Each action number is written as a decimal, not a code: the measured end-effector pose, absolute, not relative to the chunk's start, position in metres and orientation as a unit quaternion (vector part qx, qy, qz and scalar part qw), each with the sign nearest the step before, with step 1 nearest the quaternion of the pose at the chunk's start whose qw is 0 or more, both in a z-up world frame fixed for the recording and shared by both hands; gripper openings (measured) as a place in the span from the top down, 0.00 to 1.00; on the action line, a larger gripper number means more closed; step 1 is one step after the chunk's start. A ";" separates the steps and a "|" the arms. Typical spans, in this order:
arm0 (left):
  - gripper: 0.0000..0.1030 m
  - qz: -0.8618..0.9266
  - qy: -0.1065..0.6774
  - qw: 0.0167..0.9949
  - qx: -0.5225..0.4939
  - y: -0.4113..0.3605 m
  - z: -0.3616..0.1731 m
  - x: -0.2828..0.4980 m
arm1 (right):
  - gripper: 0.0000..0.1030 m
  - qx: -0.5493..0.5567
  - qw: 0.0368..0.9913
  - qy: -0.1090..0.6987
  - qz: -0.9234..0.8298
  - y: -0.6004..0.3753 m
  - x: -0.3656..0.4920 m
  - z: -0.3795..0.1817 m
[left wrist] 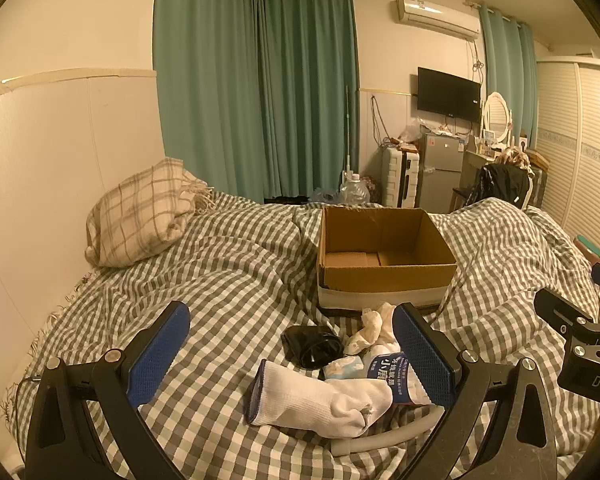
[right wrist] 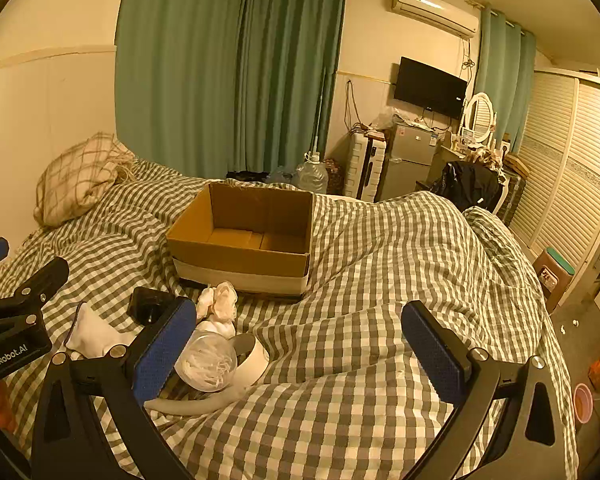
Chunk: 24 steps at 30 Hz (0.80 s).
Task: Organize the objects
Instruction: 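Move both grippers toward the items lying in front of the cardboard box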
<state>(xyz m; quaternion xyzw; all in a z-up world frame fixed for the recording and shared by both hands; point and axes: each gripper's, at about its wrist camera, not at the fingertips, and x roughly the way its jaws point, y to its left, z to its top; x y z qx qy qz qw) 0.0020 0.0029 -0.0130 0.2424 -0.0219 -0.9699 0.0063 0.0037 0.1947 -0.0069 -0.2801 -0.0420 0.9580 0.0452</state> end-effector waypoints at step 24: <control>0.00 -0.961 -0.012 0.008 0.275 -0.001 -0.025 -0.008 | 0.00 -0.282 0.043 -0.042 0.957 0.199 0.004 -0.011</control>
